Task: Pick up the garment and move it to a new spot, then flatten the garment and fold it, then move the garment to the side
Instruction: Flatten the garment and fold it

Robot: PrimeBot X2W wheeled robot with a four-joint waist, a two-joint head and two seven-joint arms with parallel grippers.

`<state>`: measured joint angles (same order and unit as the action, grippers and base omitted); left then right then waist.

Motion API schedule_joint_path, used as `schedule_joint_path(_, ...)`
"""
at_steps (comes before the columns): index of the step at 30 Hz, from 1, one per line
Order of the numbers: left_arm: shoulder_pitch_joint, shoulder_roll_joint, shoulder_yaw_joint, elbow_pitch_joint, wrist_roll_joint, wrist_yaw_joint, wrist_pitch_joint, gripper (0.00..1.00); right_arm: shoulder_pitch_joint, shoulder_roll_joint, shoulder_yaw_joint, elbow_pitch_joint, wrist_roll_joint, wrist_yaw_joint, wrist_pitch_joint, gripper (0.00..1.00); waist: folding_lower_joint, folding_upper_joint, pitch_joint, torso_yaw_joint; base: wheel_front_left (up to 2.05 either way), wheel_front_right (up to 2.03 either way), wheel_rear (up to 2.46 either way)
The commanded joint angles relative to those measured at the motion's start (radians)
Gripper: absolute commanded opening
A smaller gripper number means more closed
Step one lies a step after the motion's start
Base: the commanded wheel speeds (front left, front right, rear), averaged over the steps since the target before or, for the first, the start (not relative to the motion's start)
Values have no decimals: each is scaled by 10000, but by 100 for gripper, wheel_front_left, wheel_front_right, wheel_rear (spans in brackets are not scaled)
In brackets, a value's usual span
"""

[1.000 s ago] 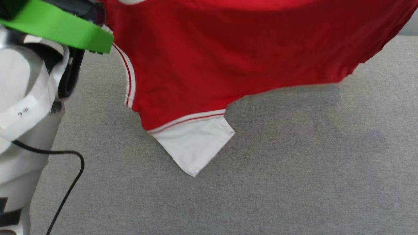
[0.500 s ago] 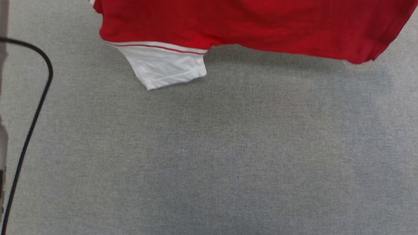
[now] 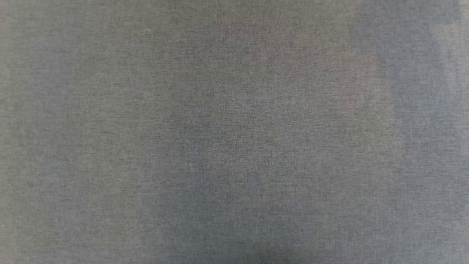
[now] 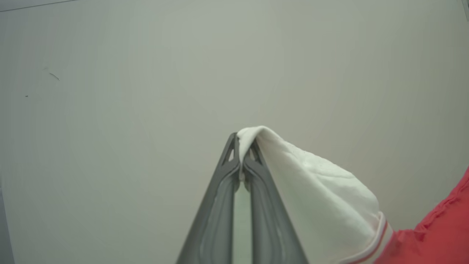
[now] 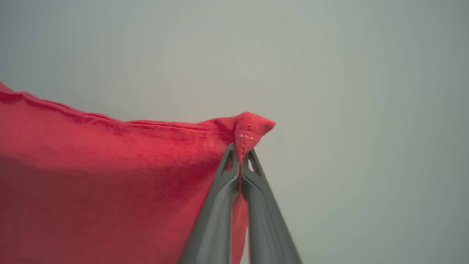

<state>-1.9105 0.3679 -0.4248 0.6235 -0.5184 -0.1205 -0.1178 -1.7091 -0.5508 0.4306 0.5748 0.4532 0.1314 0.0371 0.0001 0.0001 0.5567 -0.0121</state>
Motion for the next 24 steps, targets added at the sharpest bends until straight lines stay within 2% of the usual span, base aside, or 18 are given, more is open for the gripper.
schedule_joint_path(1, -307, -41, -35, 246, 96, -42, -145, 0, -287, 117, 141, 297, 2, -7, -154, 0, -1, -1, 211, -61, 0, 0, 0)
schedule_joint_path(7, -337, -133, -392, 1210, -89, -86, -688, 0, -689, 474, 760, 1581, 253, -7, -691, 0, -1, -1, 483, 13, 0, 0, 0)
schedule_joint_path(14, 790, -62, -896, 1724, -464, -98, -1212, 0, 348, 1039, 1442, 2431, 825, -7, -1427, 0, -1, -1, 434, 66, 0, 0, 0)
schedule_joint_path(19, 2163, 235, -1101, 1454, -710, -99, -1398, 0, 1341, 1262, 1930, 2824, 1122, -7, -1910, 0, -1, -1, 107, 88, 0, 0, 0)
schedule_joint_path(24, 4080, 545, -887, 494, -718, -69, -1433, 0, 2468, 1327, 2551, 2909, 1490, -7, -2334, 0, -1, -1, -430, 135, 0, 0, 0)
